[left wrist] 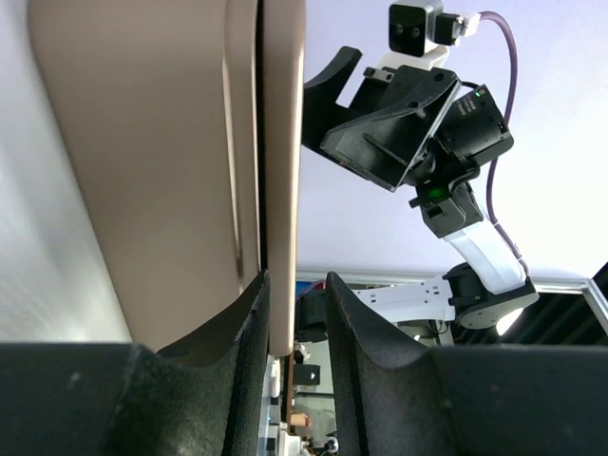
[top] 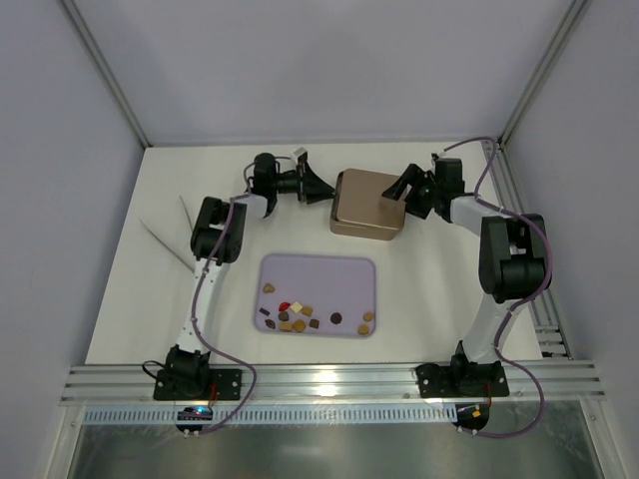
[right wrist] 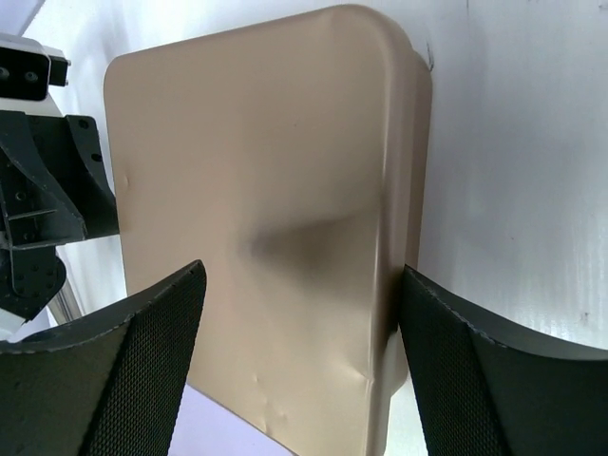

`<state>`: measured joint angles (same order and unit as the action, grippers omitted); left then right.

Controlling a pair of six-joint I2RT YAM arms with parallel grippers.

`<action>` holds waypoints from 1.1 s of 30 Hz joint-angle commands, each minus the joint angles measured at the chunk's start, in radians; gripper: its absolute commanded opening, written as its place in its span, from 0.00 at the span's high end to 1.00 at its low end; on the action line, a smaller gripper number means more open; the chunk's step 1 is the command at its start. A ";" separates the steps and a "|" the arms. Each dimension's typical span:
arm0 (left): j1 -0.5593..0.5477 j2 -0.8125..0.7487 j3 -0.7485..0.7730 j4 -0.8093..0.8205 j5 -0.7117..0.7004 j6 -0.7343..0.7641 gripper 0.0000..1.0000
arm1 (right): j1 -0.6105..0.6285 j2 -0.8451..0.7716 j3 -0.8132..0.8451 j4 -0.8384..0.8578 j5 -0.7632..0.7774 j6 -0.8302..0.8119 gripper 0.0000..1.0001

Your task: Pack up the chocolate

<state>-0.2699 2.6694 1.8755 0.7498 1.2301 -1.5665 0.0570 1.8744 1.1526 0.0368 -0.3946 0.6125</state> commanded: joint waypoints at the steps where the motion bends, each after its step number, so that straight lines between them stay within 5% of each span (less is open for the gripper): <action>1: 0.015 -0.100 -0.016 -0.055 -0.004 0.074 0.71 | 0.007 -0.050 0.053 -0.034 0.043 -0.040 0.20; 5: 0.024 -0.154 -0.029 -0.292 -0.043 0.264 0.71 | 0.014 -0.050 0.078 -0.113 0.077 -0.053 0.20; 6: 0.026 -0.166 -0.004 -0.381 -0.056 0.410 0.70 | 0.015 -0.049 0.085 -0.126 0.085 -0.063 0.20; 7: 0.024 -0.186 0.019 -0.629 -0.101 0.513 0.69 | 0.020 -0.049 0.100 -0.138 0.089 -0.066 0.20; 10: 0.024 -0.201 0.094 -0.933 -0.174 0.728 0.69 | 0.030 -0.040 0.133 -0.179 0.111 -0.080 0.20; 20: 0.002 -0.198 0.168 -1.266 -0.408 0.927 0.83 | 0.066 -0.015 0.208 -0.282 0.175 -0.103 0.23; 33: -0.048 -0.189 0.223 -1.333 -0.457 0.968 0.84 | 0.110 0.060 0.332 -0.391 0.241 -0.143 0.23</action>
<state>-0.3092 2.5160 2.0514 -0.5480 0.7898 -0.6346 0.1566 1.9171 1.4387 -0.3145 -0.1921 0.4973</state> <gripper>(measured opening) 0.159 0.769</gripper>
